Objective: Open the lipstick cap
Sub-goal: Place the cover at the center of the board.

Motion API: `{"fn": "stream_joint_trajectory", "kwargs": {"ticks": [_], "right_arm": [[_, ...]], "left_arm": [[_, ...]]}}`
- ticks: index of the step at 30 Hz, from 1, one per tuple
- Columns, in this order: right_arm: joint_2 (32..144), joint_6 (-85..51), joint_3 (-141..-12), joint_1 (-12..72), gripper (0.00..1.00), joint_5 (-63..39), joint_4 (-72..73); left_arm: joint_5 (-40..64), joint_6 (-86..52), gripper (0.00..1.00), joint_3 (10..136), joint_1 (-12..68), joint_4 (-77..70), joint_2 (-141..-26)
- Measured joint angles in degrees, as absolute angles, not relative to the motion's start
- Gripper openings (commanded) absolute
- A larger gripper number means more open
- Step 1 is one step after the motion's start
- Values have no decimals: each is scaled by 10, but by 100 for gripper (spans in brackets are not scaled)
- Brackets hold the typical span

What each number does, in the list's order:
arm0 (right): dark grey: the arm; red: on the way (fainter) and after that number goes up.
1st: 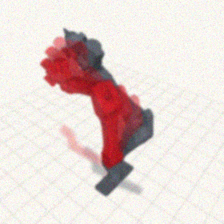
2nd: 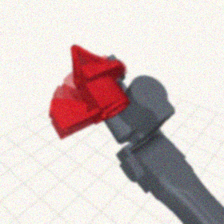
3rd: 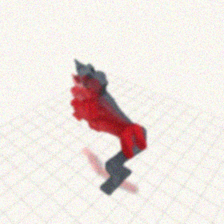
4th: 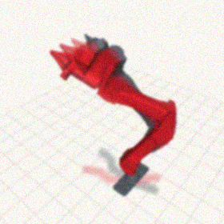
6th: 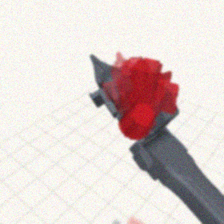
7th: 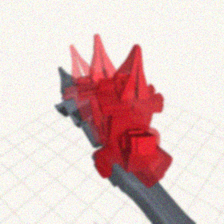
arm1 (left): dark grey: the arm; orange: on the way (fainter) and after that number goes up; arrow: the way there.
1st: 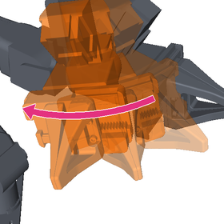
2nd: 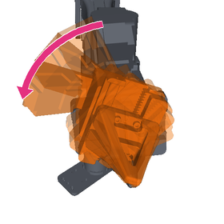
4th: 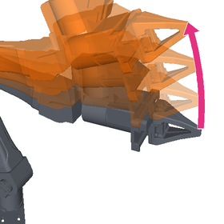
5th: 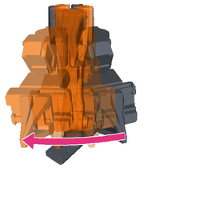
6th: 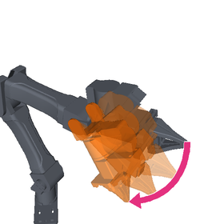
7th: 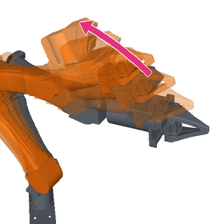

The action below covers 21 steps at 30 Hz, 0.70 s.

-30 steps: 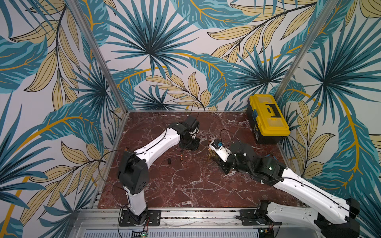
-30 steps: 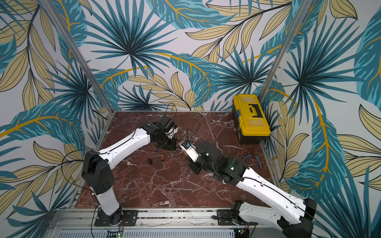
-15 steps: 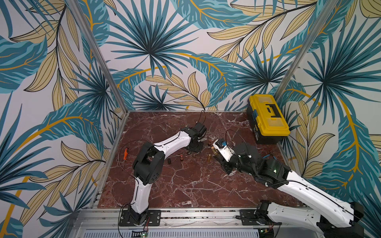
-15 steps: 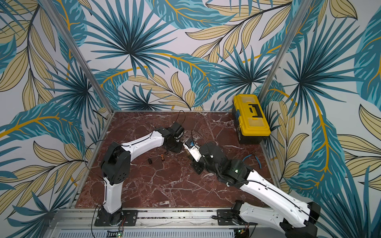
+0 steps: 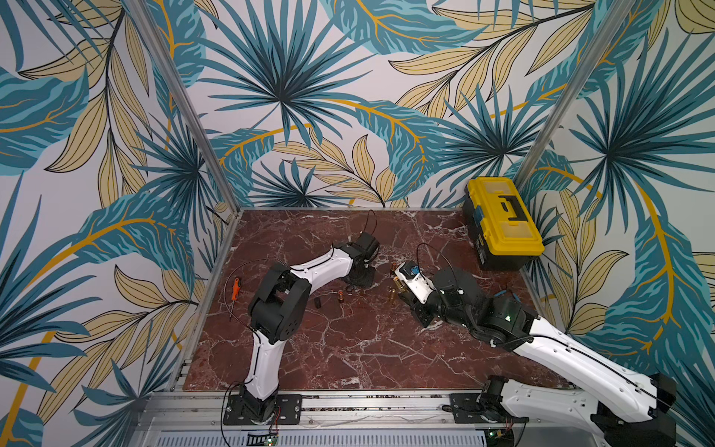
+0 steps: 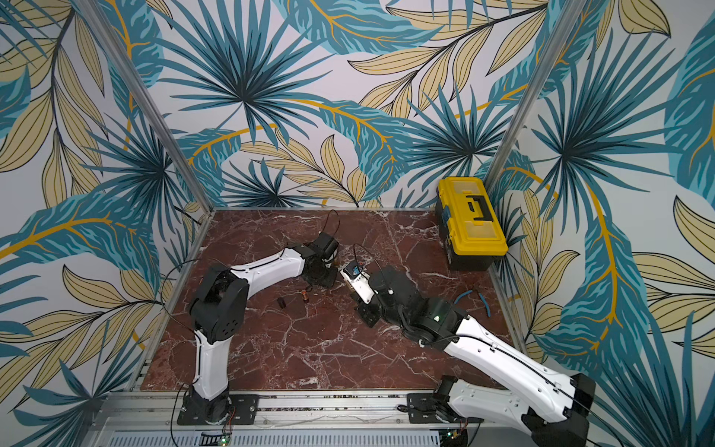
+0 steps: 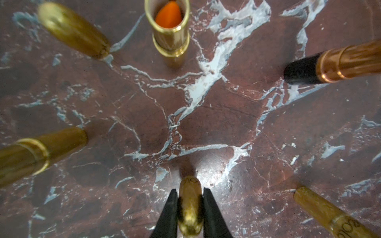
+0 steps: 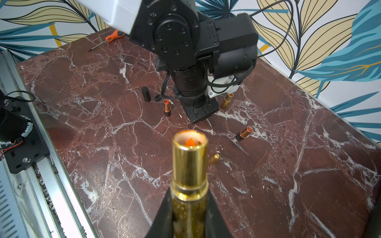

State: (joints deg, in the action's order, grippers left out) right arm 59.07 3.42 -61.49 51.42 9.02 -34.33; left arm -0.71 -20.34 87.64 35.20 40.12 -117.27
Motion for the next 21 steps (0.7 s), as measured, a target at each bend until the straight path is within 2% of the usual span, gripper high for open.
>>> {"fn": "stream_joint_trajectory", "kwargs": {"ticks": [11, 16, 21], "right_arm": [[598, 34, -615, 514, 6, 90, -343], [598, 34, -615, 514, 10, 90, -342], [598, 34, -615, 514, 10, 93, -342]], "left_arm": [[-9, -204, 30, 874, 352, 398, -1185], [-9, -203, 45, 871, 352, 397, -1186], [-9, -205, 47, 867, 352, 396, -1185]]}}
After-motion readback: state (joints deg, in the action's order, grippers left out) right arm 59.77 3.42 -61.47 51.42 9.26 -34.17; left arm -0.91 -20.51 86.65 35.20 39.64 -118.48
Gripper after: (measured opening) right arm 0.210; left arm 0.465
